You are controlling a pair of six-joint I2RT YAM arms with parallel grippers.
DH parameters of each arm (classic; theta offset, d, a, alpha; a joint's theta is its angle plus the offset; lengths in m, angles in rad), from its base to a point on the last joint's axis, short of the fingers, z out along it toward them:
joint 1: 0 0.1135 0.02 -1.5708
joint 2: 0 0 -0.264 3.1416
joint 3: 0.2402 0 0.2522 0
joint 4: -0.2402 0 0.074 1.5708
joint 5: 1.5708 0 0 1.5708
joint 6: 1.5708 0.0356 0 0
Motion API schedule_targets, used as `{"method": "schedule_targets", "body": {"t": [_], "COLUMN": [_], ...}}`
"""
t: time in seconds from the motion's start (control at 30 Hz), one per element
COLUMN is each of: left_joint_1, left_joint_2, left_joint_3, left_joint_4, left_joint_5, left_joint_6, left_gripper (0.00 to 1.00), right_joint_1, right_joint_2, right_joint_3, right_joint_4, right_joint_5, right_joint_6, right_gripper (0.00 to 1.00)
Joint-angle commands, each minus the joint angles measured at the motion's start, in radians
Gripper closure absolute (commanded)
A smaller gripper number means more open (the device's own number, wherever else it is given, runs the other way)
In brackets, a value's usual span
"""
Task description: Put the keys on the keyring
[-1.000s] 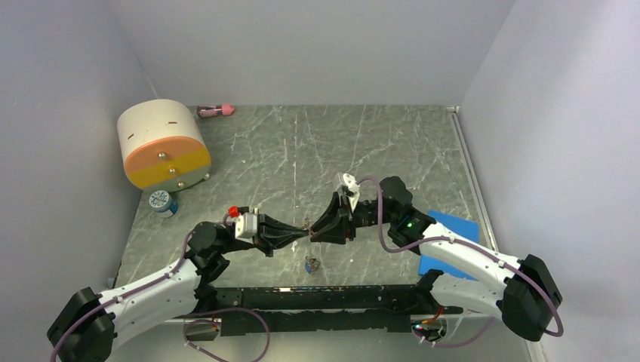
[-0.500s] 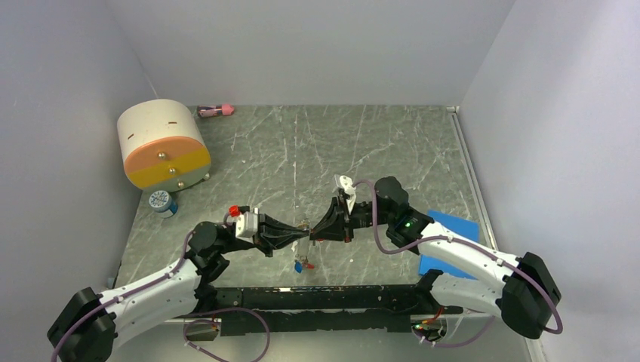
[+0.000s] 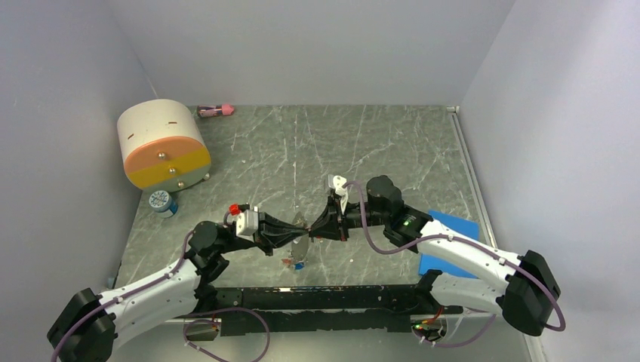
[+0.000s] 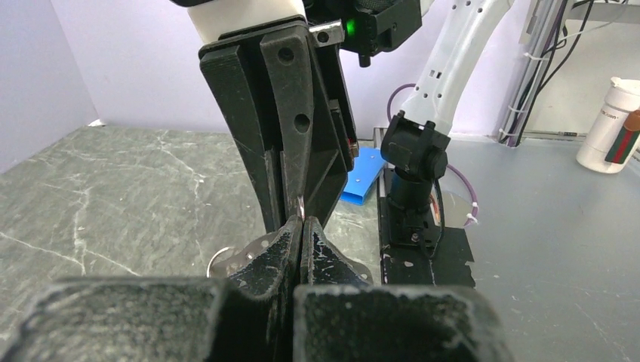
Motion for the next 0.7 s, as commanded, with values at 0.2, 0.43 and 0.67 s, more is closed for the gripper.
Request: {"method": "schedule_targets", "body": {"t": [0.2, 0.43, 0.67], "left_joint_1": [-0.006, -0.007, -0.007], "left_joint_2": [-0.040, -0.088, -0.114], "left_joint_3": [0.010, 0.006, 0.001], "left_joint_4": [0.110, 0.035, -0.010], "left_joint_5": [0.007, -0.007, -0.019], "left_joint_6": [-0.021, 0.002, 0.013], "left_gripper": [0.97, 0.98, 0.98], "right_joint_1": [0.000, -0.001, -0.022], "right_joint_2": [-0.098, -0.249, -0.306], "right_joint_3": [0.022, -0.025, -0.047], "right_joint_4": [-0.114, -0.148, -0.140], "right_joint_5": [0.165, 0.263, 0.246], "right_joint_6": [-0.069, -0.096, -0.104], "right_gripper": [0.45, 0.14, 0.01]}}
